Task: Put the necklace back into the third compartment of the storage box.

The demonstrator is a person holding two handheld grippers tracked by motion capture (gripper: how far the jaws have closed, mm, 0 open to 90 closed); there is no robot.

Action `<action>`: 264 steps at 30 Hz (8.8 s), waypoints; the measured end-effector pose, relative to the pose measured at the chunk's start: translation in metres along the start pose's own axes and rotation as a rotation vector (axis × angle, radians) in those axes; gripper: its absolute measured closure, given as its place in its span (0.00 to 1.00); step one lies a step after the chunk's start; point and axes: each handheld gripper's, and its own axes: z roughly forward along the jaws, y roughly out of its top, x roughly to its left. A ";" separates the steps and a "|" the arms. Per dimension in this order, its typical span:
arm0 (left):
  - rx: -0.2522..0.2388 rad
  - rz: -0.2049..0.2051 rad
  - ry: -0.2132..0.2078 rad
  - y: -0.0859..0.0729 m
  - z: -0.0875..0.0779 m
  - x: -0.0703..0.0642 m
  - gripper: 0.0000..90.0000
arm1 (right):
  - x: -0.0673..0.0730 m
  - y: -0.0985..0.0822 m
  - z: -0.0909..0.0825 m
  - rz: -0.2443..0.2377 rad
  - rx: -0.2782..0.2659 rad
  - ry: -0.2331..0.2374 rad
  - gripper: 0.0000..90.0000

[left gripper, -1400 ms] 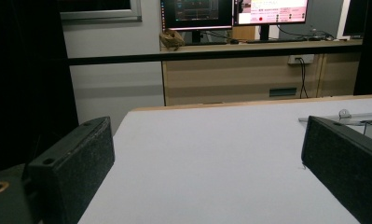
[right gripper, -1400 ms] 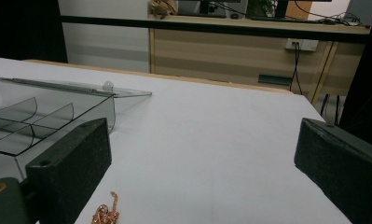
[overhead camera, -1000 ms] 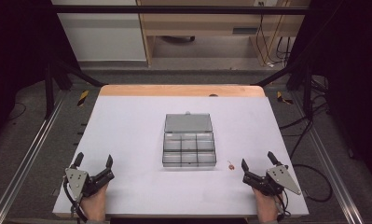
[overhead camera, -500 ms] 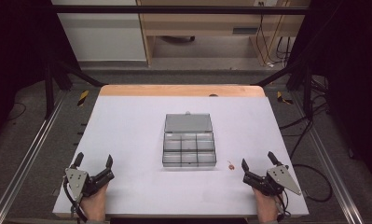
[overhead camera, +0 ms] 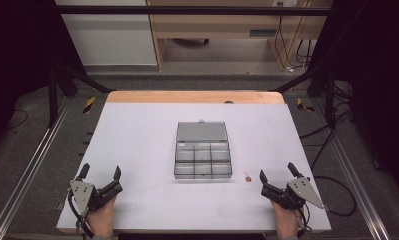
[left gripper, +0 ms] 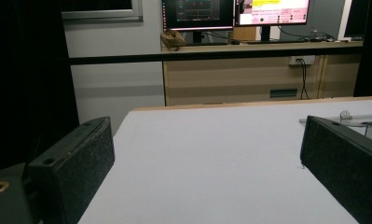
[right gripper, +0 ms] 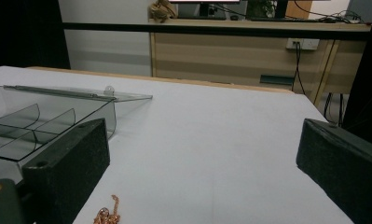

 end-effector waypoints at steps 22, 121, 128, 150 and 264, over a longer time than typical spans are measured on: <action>0.000 -0.001 0.000 0.000 0.000 0.000 0.03 | -0.005 0.026 -0.005 -0.005 0.071 0.186 0.04; 0.011 0.007 0.001 0.000 0.001 -0.001 0.06 | 0.045 0.057 0.126 -0.741 1.215 0.770 0.67; 0.012 0.006 0.000 0.000 0.001 -0.001 0.06 | 0.050 0.058 0.130 -0.740 1.246 0.746 0.73; 0.012 0.004 0.000 0.000 0.001 0.000 0.07 | 0.049 0.058 0.124 -0.730 1.222 0.764 0.94; 0.008 0.001 0.001 0.000 0.001 0.000 0.07 | 0.079 0.096 0.095 -0.073 0.233 0.340 0.94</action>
